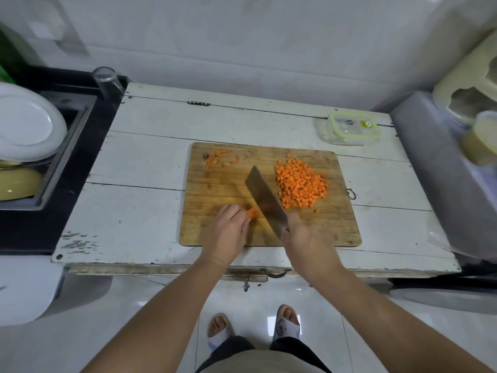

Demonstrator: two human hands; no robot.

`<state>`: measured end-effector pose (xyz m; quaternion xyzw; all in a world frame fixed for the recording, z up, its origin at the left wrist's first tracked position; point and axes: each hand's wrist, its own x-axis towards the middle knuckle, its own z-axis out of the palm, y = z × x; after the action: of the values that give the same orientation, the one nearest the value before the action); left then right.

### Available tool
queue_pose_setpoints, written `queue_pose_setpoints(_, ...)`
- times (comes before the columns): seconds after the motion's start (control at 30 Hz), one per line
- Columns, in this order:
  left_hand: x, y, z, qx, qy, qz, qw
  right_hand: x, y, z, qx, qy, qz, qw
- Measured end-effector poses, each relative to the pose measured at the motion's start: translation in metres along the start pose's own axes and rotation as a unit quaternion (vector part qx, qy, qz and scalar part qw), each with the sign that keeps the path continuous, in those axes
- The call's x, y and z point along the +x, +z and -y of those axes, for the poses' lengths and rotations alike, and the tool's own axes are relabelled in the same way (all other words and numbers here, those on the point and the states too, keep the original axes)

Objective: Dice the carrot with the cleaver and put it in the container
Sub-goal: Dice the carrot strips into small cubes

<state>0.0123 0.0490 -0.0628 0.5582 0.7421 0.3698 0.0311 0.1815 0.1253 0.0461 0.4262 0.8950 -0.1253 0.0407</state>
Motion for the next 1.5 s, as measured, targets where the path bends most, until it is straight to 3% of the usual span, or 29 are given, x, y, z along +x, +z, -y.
queue_pose_setpoints(0.4,0.002,0.004,0.001,-0.011,0.007,-0.025,1.000,-0.004,0.008,0.036,-0.116,-0.006,0.067,0.991)
queue_pose_setpoints(0.53,0.000,0.005,0.002,0.005,-0.003,-0.004,1.000,0.020,0.016,0.039,-0.057,0.023,0.049,0.997)
queue_pose_setpoints(0.77,-0.006,-0.006,0.004,0.013,0.025,-0.008,1.000,0.029,-0.005,-0.014,-0.011,0.109,0.004,0.994)
queue_pose_setpoints(1.03,-0.006,-0.002,0.005,0.022,0.007,-0.008,1.000,-0.007,0.002,0.018,-0.024,-0.017,0.018,0.999)
queue_pose_setpoints(1.37,-0.005,-0.001,0.004,0.022,0.004,-0.012,1.000,-0.017,0.006,0.037,-0.067,0.022,0.076,0.995)
queue_pose_setpoints(1.5,-0.007,-0.001,0.004,0.028,0.004,-0.007,1.000,0.005,0.015,0.044,-0.060,0.021,0.056,0.996)
